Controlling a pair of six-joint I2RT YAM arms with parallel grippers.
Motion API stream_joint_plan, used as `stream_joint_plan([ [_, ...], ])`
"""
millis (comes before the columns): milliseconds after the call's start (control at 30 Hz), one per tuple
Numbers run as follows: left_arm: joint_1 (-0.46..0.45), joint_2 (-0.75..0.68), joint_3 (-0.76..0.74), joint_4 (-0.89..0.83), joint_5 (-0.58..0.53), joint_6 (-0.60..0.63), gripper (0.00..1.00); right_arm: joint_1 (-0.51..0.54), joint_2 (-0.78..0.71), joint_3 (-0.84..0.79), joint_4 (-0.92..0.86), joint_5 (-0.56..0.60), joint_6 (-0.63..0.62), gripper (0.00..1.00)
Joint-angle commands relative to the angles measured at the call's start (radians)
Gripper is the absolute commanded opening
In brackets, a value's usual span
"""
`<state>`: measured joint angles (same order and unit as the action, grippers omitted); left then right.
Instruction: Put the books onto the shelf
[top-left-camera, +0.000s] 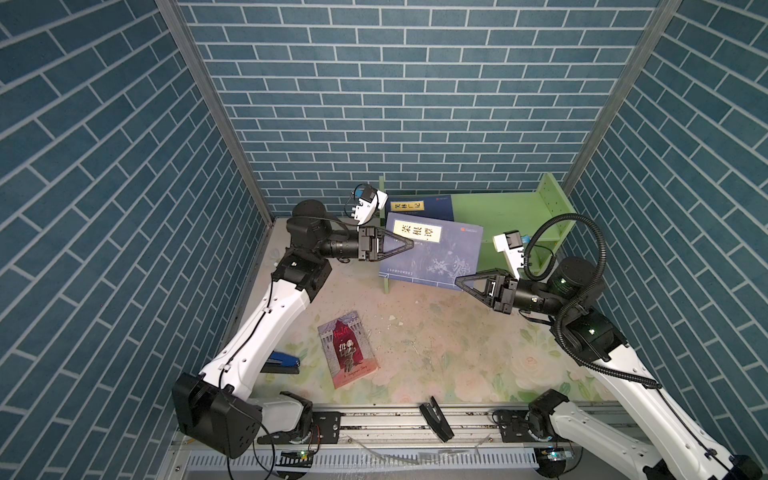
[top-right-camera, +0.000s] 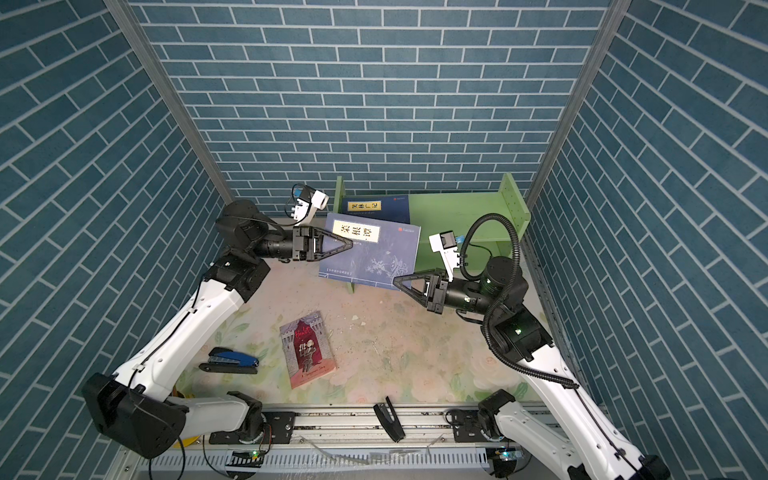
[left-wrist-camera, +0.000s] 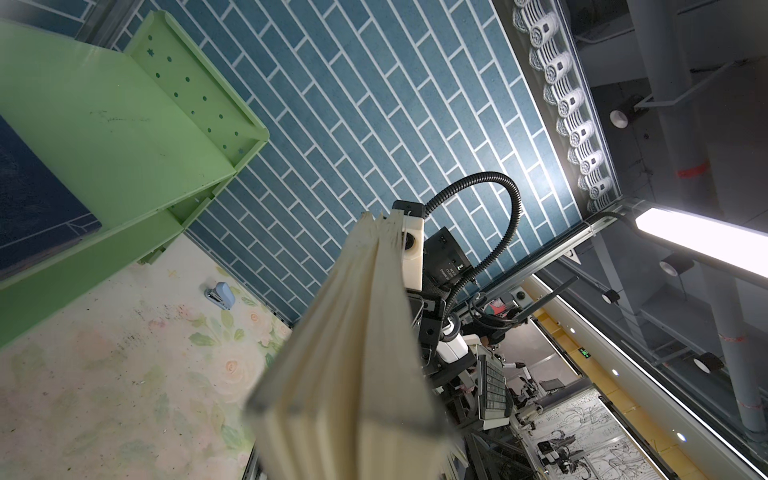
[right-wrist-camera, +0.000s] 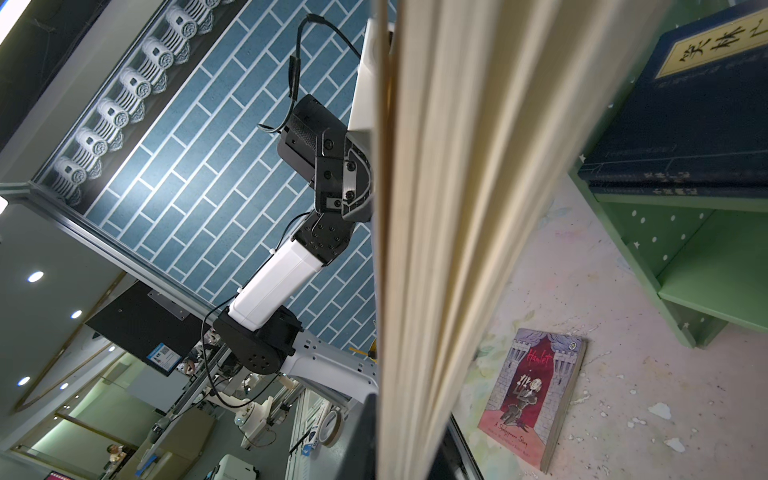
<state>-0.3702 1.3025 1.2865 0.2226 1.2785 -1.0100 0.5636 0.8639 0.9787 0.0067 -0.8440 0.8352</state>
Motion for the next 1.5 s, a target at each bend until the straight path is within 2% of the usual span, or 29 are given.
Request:
stream_joint_plan([
  [0, 0.004, -0.004, -0.022, 0.057, -0.055, -0.014, 0.00, 0.002, 0.023, 0.040, 0.039, -0.005, -0.012, 0.04],
  [67, 0.006, -0.007, -0.031, 0.058, -0.056, -0.012, 0.06, 0.002, 0.038, 0.068, -0.006, 0.009, -0.039, 0.00],
  [100, 0.010, -0.013, -0.036, 0.056, -0.057, -0.010, 0.14, 0.003, 0.044, 0.090, -0.046, 0.026, -0.063, 0.00],
  [167, 0.027, -0.024, -0.043, 0.055, -0.060, -0.002, 0.39, 0.001, 0.055, 0.129, -0.118, 0.047, -0.106, 0.00],
  [200, 0.049, -0.035, -0.045, 0.041, -0.065, 0.014, 0.48, -0.001, 0.063, 0.152, -0.152, 0.056, -0.124, 0.00],
  [300, 0.138, -0.075, -0.021, -0.128, -0.113, 0.140, 0.62, -0.021, 0.095, 0.227, -0.242, 0.063, -0.164, 0.00],
  [367, 0.200, -0.092, 0.005, -0.231, -0.142, 0.217, 0.64, -0.036, 0.118, 0.279, -0.305, 0.066, -0.191, 0.00],
  [467, 0.261, -0.121, -0.008, -0.206, -0.134, 0.202, 0.66, -0.063, 0.155, 0.363, -0.403, 0.075, -0.229, 0.00],
  [700, 0.268, -0.162, -0.004, -0.169, -0.089, 0.180, 0.67, -0.149, 0.284, 0.506, -0.518, 0.025, -0.229, 0.00],
  [1100, 0.262, -0.171, -0.032, -0.141, -0.094, 0.146, 0.71, -0.244, 0.492, 0.564, -0.400, -0.162, -0.132, 0.00],
  [1467, 0.243, -0.171, -0.026, -0.126, -0.097, 0.137, 0.72, -0.284, 0.602, 0.613, -0.324, -0.256, -0.067, 0.00],
])
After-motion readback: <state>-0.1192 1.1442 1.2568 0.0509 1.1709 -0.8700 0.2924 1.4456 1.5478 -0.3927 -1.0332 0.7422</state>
